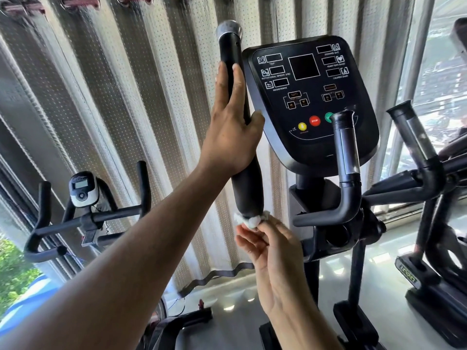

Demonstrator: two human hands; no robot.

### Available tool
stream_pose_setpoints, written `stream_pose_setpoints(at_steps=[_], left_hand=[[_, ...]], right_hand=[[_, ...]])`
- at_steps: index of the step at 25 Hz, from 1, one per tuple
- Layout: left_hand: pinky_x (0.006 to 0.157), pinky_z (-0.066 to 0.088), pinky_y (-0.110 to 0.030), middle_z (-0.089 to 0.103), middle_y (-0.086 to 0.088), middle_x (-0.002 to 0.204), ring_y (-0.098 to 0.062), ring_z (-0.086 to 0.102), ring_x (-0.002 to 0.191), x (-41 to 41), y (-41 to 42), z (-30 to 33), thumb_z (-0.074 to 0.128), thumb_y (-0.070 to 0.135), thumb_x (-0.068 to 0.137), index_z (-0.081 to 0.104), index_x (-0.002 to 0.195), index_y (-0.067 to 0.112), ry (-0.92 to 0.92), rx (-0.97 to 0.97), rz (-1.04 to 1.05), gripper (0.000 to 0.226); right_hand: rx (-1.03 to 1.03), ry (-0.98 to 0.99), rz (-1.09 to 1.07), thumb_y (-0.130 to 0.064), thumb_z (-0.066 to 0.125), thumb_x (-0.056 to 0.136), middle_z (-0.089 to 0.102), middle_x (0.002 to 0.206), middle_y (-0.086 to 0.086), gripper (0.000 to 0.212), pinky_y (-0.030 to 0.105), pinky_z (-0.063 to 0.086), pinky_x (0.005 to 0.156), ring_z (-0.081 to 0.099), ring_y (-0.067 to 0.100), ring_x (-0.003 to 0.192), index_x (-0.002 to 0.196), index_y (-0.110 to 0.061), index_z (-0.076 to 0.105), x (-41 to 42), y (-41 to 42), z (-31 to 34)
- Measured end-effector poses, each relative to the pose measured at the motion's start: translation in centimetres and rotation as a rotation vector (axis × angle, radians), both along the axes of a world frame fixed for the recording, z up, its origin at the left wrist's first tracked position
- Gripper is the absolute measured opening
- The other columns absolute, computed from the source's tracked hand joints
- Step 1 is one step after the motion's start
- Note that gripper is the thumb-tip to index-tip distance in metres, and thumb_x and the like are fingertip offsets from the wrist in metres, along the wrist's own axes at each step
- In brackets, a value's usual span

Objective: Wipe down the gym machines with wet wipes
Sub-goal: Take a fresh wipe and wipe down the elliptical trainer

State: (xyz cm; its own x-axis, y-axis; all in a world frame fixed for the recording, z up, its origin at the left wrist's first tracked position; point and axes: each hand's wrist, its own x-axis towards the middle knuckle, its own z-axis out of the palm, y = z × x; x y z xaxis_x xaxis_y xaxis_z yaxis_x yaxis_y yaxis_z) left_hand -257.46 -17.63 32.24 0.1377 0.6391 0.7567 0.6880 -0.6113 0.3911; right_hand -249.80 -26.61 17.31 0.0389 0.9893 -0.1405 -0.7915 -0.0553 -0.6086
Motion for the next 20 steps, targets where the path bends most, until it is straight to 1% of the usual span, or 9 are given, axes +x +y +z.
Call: stream_pose_setpoints(at_steps=[2, 4, 7, 9, 12, 14, 17, 18, 20], left_hand=[[0.105, 0.006, 0.003, -0.012, -0.004, 0.173, -0.017, -0.002, 0.158, -0.1, 0.1, 0.0, 0.052, 0.019, 0.102, 0.004, 0.165, 0.015, 0.0, 0.009, -0.005, 0.079], [0.116, 0.01, -0.011, -0.012, -0.005, 0.173, -0.018, -0.003, 0.159, -0.1, 0.2, 0.0, 0.051, 0.021, 0.101, 0.004, 0.165, 0.014, 0.002, 0.02, -0.012, 0.08], [0.124, 0.017, -0.028, -0.012, -0.005, 0.173, -0.02, -0.004, 0.159, -0.1, 0.2, -0.2, 0.051, 0.024, 0.102, 0.004, 0.166, 0.014, -0.006, 0.02, -0.027, 0.08], [0.121, 0.016, -0.02, -0.012, -0.004, 0.173, -0.018, -0.004, 0.159, -0.1, 0.1, -0.2, 0.051, 0.024, 0.102, 0.005, 0.166, 0.015, -0.016, 0.014, -0.034, 0.079], [0.101, 0.007, 0.007, -0.012, -0.004, 0.173, -0.017, -0.003, 0.159, -0.2, 0.0, -0.2, 0.051, 0.02, 0.103, 0.005, 0.166, 0.015, -0.025, 0.0, -0.033, 0.078], [0.099, 0.005, 0.006, -0.012, -0.004, 0.173, -0.018, -0.005, 0.159, -0.3, 0.1, -0.2, 0.05, 0.02, 0.103, 0.005, 0.166, 0.016, -0.027, 0.004, -0.04, 0.078], [0.105, 0.005, -0.003, -0.011, -0.003, 0.173, -0.019, -0.006, 0.159, -0.4, 0.1, -0.2, 0.05, 0.019, 0.103, 0.006, 0.166, 0.016, -0.032, 0.016, -0.056, 0.077], [0.104, 0.004, -0.001, -0.011, -0.003, 0.173, -0.019, -0.006, 0.159, -0.4, 0.1, -0.3, 0.05, 0.019, 0.103, 0.006, 0.166, 0.016, -0.035, 0.018, -0.057, 0.077], [0.1, 0.002, 0.007, -0.011, -0.003, 0.173, -0.015, -0.006, 0.158, -0.4, 0.0, -0.4, 0.049, 0.018, 0.103, 0.006, 0.166, 0.016, -0.046, 0.022, -0.063, 0.076]], right_hand=[[0.068, -0.058, -0.063, -0.008, 0.062, 0.098, 0.074, 0.087, 0.02, 0.011, 0.029, 0.06, 0.064, 0.072, 0.023, 0.074, 0.105, -0.003, 0.069, 0.4, -0.7, 1.4], [0.056, -0.096, -0.122, -0.012, 0.062, 0.099, 0.075, 0.09, 0.02, 0.011, 0.029, 0.06, 0.061, 0.073, 0.023, 0.071, 0.107, -0.006, 0.068, 0.3, 0.2, 0.8], [-0.085, -0.124, -0.094, 0.0, 0.059, 0.099, 0.074, 0.096, 0.021, 0.014, 0.029, 0.06, 0.061, 0.073, 0.026, 0.074, 0.11, -0.005, 0.067, -0.9, 3.7, -2.8], [-0.208, -0.068, -0.063, 0.011, 0.055, 0.096, 0.071, 0.096, 0.024, 0.018, 0.028, 0.061, 0.06, 0.071, 0.027, 0.073, 0.107, 0.001, 0.064, -2.1, 7.3, -5.5], [-0.322, 0.034, -0.135, 0.018, 0.049, 0.091, 0.068, 0.097, 0.024, 0.027, 0.028, 0.063, 0.058, 0.068, 0.028, 0.074, 0.112, 0.008, 0.064, -3.2, 12.3, -8.3], [-0.34, -0.005, -0.155, 0.014, 0.049, 0.095, 0.068, 0.094, 0.022, 0.029, 0.027, 0.062, 0.057, 0.07, 0.028, 0.074, 0.12, 0.01, 0.061, -3.4, 13.8, -9.9], [-0.315, -0.13, -0.189, 0.001, 0.058, 0.1, 0.069, 0.094, 0.023, 0.024, 0.035, 0.065, 0.069, 0.071, 0.025, 0.075, 0.124, 0.006, 0.059, -3.1, 13.8, -11.6], [-0.276, -0.217, -0.234, -0.005, 0.061, 0.101, 0.07, 0.092, 0.021, 0.022, 0.037, 0.065, 0.071, 0.07, 0.022, 0.072, 0.121, 0.003, 0.06, -2.6, 13.3, -11.6], [-0.088, -0.436, -0.373, -0.012, 0.064, 0.101, 0.072, 0.085, 0.011, 0.01, 0.03, 0.061, 0.062, 0.069, 0.011, 0.064, 0.108, -0.007, 0.067, -0.8, 11.2, -10.2]])
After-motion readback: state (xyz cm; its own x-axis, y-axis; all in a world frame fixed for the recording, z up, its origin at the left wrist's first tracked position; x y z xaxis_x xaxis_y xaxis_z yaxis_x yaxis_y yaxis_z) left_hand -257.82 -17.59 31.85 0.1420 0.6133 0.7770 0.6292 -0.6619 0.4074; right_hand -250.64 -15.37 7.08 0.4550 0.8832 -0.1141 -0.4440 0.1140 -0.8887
